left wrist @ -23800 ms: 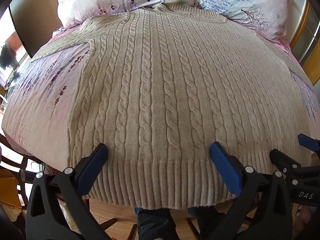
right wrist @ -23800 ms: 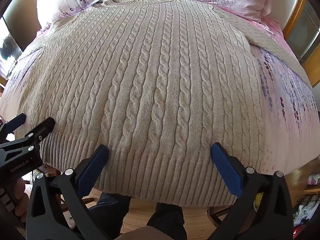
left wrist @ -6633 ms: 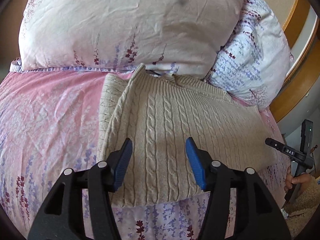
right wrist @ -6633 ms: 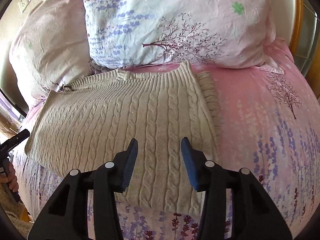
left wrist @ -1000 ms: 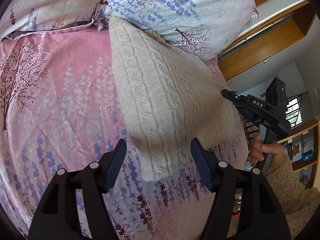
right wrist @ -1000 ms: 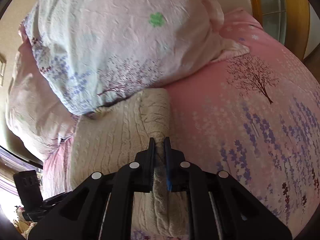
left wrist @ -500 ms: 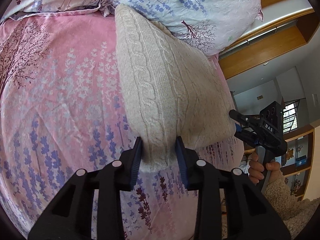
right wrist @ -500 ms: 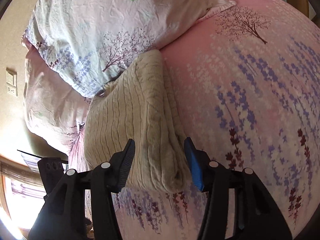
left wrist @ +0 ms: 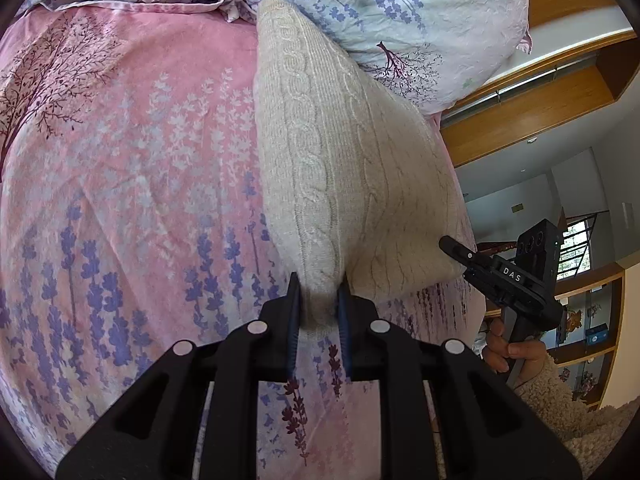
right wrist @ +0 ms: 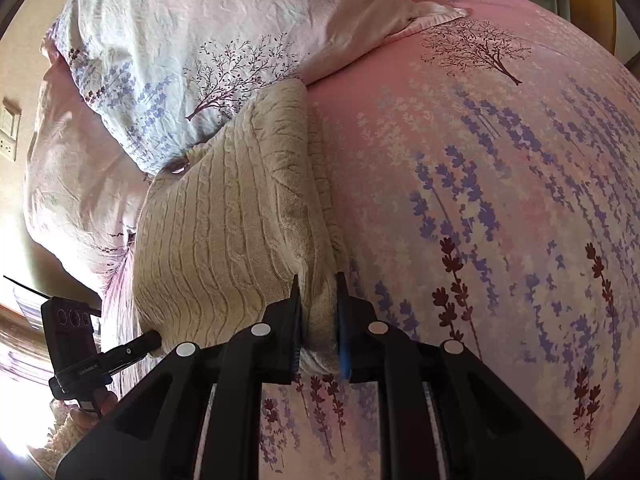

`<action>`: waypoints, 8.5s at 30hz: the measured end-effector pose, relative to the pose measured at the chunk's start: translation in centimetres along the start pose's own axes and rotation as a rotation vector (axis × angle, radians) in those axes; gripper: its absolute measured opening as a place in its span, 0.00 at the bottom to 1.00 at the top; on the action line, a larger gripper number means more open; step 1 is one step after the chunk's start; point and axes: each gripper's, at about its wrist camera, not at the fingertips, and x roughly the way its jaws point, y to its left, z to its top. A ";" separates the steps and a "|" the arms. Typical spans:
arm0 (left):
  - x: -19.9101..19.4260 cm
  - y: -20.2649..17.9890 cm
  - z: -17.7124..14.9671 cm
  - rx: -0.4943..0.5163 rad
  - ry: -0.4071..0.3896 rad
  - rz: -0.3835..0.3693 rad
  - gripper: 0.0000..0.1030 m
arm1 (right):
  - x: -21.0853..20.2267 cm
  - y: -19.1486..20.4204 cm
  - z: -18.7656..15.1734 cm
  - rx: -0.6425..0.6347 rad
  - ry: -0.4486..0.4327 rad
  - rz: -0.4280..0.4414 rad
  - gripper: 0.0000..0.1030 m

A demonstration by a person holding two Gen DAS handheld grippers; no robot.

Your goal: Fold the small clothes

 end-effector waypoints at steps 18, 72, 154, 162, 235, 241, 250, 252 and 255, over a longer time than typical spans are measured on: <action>-2.7 1.2 6.0 -0.038 -0.089 -0.047 0.70 | 2.8 -2.6 7.3 0.177 0.035 0.163 0.80; 8.0 -4.3 11.1 0.068 0.006 0.207 0.83 | 8.2 2.0 7.6 -0.011 0.251 0.237 0.68; -5.4 1.3 -2.5 0.128 -0.218 0.557 0.74 | 7.6 17.9 -7.6 -0.665 0.006 -0.075 0.30; -4.8 2.6 -4.4 0.065 -0.198 0.524 0.74 | 6.7 18.5 -10.3 -0.724 -0.058 -0.130 0.30; -3.7 2.8 -10.4 -0.007 -0.139 0.763 0.98 | 6.4 15.1 -14.8 -0.491 0.002 -0.334 0.99; -3.7 2.8 -10.4 -0.007 -0.138 0.763 0.98 | 6.4 15.2 -15.0 -0.493 0.003 -0.333 0.99; -3.7 2.8 -10.4 -0.006 -0.138 0.762 0.98 | 6.4 15.3 -14.9 -0.492 0.002 -0.334 0.99; -3.7 2.8 -10.4 -0.006 -0.138 0.762 0.98 | 6.4 15.3 -14.9 -0.492 0.002 -0.334 0.99; -3.7 2.7 -10.4 -0.007 -0.138 0.763 0.98 | 6.4 15.3 -14.9 -0.493 0.002 -0.333 0.99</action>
